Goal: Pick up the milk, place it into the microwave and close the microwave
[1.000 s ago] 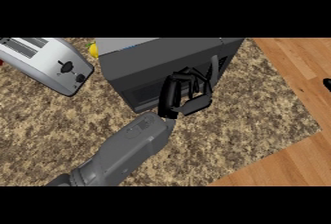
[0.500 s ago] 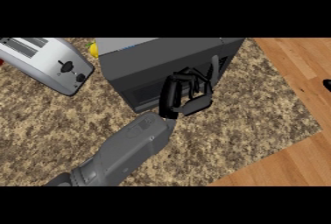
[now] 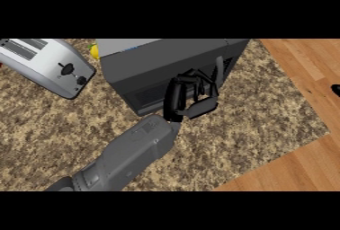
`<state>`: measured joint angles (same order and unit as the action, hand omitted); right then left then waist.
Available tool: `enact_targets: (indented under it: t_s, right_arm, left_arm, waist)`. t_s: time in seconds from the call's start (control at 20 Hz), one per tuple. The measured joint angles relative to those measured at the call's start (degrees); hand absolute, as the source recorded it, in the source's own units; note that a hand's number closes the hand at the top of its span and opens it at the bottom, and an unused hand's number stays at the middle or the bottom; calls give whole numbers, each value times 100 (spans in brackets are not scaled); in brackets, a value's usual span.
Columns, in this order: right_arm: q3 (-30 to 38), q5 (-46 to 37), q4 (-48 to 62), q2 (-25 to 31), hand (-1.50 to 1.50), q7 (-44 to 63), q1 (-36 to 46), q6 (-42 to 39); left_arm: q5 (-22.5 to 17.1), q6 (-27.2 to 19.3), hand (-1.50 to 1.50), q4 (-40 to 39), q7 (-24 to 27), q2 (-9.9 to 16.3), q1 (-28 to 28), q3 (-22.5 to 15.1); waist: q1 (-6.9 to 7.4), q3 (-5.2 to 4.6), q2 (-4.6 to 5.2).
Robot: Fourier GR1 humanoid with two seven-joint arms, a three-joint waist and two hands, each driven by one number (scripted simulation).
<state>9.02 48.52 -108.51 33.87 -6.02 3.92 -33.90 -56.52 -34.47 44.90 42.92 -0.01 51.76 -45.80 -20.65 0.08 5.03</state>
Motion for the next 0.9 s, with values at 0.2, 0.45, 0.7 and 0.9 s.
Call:
enact_targets:
  t_s: [0.2, 0.45, 0.7, 0.9]
  right_arm:
    - [43, 104, 23, 97, -150, 55, 23, -42]
    - [86, 235, 40, 203, -150, 100, 55, -116]
    - [75, 439, 16, 246, -150, 105, 115, -217]
    - [18, 627, -43, 296, -150, 143, 141, -316]
  left_arm:
    - [-78, 24, 150, -41, 25, -2, 36, -39]
    - [-152, 64, 150, -80, 102, 0, 62, -88]
    - [-55, 9, 150, -286, 62, -2, 196, -291]
    - [-67, -86, 150, -377, -100, -5, 299, -464]
  waist:
    - [6, 0, -2]
    - [9, 2, -1]
    - [0, 23, -11]
    - [41, 24, -36]
